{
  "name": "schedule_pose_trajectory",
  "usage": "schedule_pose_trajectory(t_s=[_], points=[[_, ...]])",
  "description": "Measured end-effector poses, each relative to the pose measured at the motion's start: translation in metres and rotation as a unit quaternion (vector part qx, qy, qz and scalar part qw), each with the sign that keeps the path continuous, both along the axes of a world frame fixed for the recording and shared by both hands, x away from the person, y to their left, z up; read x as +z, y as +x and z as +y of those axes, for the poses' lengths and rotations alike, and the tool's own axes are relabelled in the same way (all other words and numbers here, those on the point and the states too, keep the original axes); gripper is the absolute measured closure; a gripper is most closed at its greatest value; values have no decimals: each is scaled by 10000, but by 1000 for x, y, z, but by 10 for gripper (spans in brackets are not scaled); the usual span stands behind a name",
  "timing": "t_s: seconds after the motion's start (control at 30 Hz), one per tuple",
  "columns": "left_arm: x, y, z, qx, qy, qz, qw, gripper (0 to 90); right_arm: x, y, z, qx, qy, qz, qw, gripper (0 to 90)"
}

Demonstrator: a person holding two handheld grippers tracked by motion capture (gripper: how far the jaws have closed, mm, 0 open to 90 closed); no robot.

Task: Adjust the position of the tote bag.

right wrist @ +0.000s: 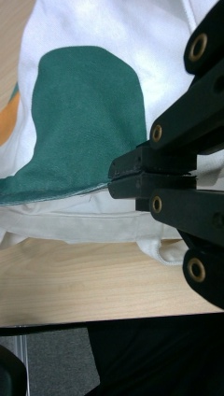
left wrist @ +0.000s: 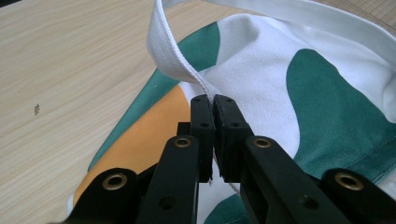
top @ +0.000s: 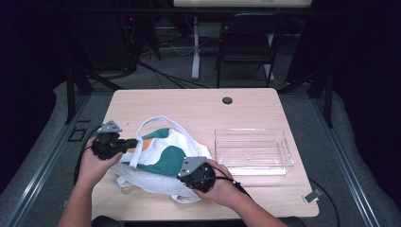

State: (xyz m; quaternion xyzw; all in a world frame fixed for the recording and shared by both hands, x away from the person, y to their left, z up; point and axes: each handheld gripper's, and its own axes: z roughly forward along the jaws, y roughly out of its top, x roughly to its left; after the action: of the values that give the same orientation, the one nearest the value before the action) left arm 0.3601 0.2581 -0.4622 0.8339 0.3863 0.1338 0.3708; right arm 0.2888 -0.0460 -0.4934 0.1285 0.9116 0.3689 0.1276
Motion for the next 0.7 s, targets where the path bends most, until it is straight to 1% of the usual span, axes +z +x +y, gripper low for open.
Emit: schedule_pose_trajectory(t_s=[0.03,0.1,0.13,0.17,0.27,0.3,0.33,0.37,0.43,0.5,0.53,0.6,0.7], points=[[0,0,0,1,-2,14,10000,868,0,0,0,-16,61,-11,10000,894],[0,0,0,8,0,39,10000,863,4,-1,0,10,55,-60,10000,895],[0,0,0,12,8,42,10000,860,7,-1,0,36,5,-82,10000,895],[-1,0,0,8,27,66,10000,856,8,-1,0,1,79,-119,9999,895],[-2,1,1,23,42,113,9999,842,13,0,-2,24,64,-145,9999,896],[-3,1,1,29,43,120,9999,839,15,0,-2,7,126,-147,9998,896],[-4,1,1,26,53,139,9999,837,16,0,-2,25,96,-185,9998,896],[-4,1,1,28,51,166,9998,837,18,0,-2,-22,175,-215,9996,896],[-5,2,1,31,68,150,9999,832,22,1,-4,-38,113,-275,9996,896],[-5,2,1,18,73,150,9999,821,25,1,-4,-71,235,-291,9993,897],[-5,1,1,22,65,147,9999,815,27,2,-5,-54,190,-307,9993,897],[-4,0,1,6,39,144,9999,791,29,3,-5,-77,226,-316,9992,897],[-1,-2,3,19,-9,82,10000,773,32,5,-5,-102,228,-370,9990,897]])
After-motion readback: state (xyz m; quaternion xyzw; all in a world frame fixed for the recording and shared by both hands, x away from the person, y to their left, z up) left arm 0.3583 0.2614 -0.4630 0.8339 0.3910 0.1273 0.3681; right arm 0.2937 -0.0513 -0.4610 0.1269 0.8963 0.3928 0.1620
